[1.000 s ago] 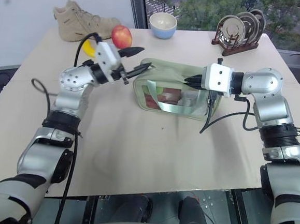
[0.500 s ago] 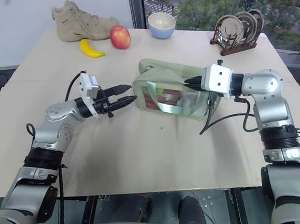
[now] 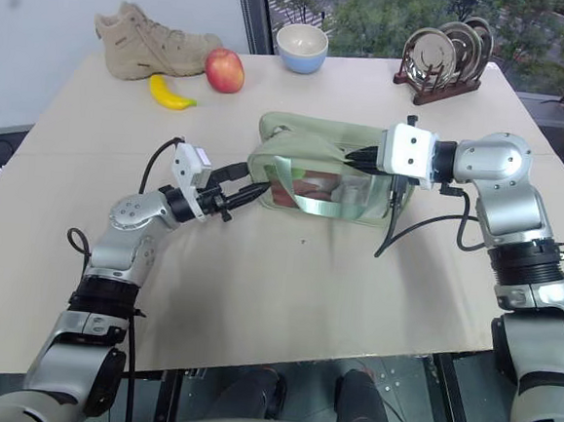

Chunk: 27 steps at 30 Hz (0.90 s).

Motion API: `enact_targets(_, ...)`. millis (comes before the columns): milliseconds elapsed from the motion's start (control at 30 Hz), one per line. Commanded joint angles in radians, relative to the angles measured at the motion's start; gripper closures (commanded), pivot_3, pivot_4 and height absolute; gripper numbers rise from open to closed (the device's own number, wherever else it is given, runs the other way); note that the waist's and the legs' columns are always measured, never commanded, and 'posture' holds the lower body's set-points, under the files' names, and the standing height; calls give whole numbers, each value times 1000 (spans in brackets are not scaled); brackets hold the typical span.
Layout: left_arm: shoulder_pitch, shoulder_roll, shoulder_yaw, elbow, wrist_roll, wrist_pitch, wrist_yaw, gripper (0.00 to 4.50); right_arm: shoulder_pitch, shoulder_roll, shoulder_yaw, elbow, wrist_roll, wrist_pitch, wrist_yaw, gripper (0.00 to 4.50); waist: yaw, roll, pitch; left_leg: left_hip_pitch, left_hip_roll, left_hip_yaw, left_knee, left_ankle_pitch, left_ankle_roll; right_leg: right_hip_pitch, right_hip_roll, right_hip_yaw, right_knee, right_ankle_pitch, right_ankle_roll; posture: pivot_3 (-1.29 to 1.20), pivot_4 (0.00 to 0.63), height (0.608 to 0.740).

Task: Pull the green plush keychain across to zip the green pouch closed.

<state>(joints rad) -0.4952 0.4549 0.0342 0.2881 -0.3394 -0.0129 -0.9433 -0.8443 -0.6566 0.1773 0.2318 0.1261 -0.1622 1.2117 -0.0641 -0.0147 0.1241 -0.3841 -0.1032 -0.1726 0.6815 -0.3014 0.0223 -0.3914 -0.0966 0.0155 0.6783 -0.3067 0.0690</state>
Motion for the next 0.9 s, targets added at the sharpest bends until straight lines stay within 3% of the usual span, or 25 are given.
enact_targets(33, -15, 13, 41, -12, -29, 2, -9, 2142, 2, -14, -30, -48, 16, 3, -3, 4500, 0, 0, 0, 0, 0, 0, 0, 0, 0, 0, 0, 0, 0, 0, 0, 0, 150, 740)
enact_targets(167, -21, 22, 54, -6, -40, 10, -25, 2142, 6, -17, -31, -50, 15, 4, -4, 4500, 0, 0, 0, 0, 0, 0, 0, 0, 0, 0, 0, 0, 0, 0, 0, 0, 150, 740)
enact_targets(200, -23, 22, 54, -3, -41, 12, -30, 2373, 6, -17, -31, -50, 15, 4, -4, 4500, 0, 0, 0, 0, 0, 0, 0, 0, 0, 0, 0, 0, 0, 0, 0, 0, 150, 740)
enact_targets(267, -28, 25, 51, 6, -31, 8, -40, 2975, 5, -18, -31, -49, 15, 3, -4, 4500, 1, 0, 0, 0, 0, 0, 0, 0, 0, 0, 0, 0, 0, 0, 0, 0, 150, 740)
enact_targets(367, -35, 22, 42, 20, -17, -3, -52, 4453, 4, -18, -31, -48, 15, 3, -5, 4500, 1, 0, 0, 0, 0, 0, 0, 0, 0, 0, 0, 0, 0, 0, 0, 0, 150, 740)
enact_targets(533, -34, 8, 32, 19, -5, -15, -52, 4488, 5, -30, -28, -74, 55, 108, 30, 4500, 1, 0, 0, 0, 0, 0, 0, 0, 0, 0, 0, 0, 0, 0, 0, 0, 150, 740)
enact_targets(667, -30, 4, 33, 20, 4, -35, -52, 4500, -4, -23, -61, -119, 88, 197, -14, 3117, 4, 0, 0, 0, 0, 0, 0, 0, 0, 0, 0, 0, 0, 0, 0, 0, 150, 740)
enact_targets(733, -24, 2, 32, 17, 8, -49, -55, 4500, -35, -4, -100, -170, 169, 379, -67, 2213, 5, 0, 0, 0, 0, 0, 0, 0, 0, 0, 0, 0, 0, 0, 0, 0, 150, 740)
enact_targets(833, -18, 1, 31, 15, 13, -71, -60, 4500, -109, 13, -119, -220, 227, 595, -130, 2213, 5, 0, 0, -1, 0, 0, 0, 0, 0, 0, 0, 0, 0, 0, 0, 0, 150, 740)
enact_targets(900, -16, -1, 32, 15, 11, -79, -60, 4500, -164, 41, -105, -212, 201, 638, -189, 2213, 4, 0, 0, -1, 0, 0, 0, 0, 0, 0, 0, 0, 0, 0, 0, 0, 150, 740)
